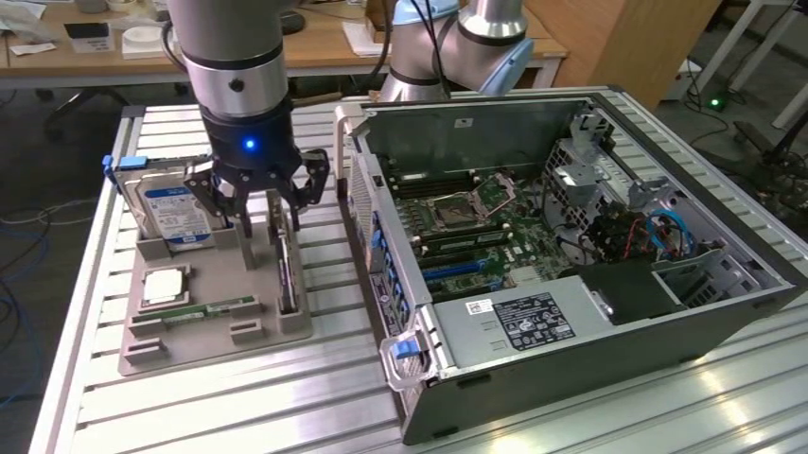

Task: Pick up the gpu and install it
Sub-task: 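Pick up the gpu and move the gpu toward the slot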

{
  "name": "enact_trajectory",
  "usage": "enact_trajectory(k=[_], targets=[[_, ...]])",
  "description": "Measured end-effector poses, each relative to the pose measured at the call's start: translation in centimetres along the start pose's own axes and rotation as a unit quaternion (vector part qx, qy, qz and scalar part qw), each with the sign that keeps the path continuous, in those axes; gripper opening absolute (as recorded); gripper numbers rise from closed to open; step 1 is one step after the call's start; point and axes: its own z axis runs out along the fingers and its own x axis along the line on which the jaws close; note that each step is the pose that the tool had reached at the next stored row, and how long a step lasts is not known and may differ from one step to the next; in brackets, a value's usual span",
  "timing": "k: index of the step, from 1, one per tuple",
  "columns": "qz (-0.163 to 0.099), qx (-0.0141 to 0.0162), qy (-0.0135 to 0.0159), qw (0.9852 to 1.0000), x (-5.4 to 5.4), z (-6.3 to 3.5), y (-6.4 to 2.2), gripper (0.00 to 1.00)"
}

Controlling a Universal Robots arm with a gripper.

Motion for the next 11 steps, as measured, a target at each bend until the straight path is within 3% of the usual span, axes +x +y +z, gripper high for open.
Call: enact_trajectory(k=[7,11], targets=[[0.0,0.0004,-0.0001,1.0,0.01,0.56,-0.04,0.59],[0.0,0.0021,-0.0009,1.0,0.02,1.03,-0.05,0.59]])
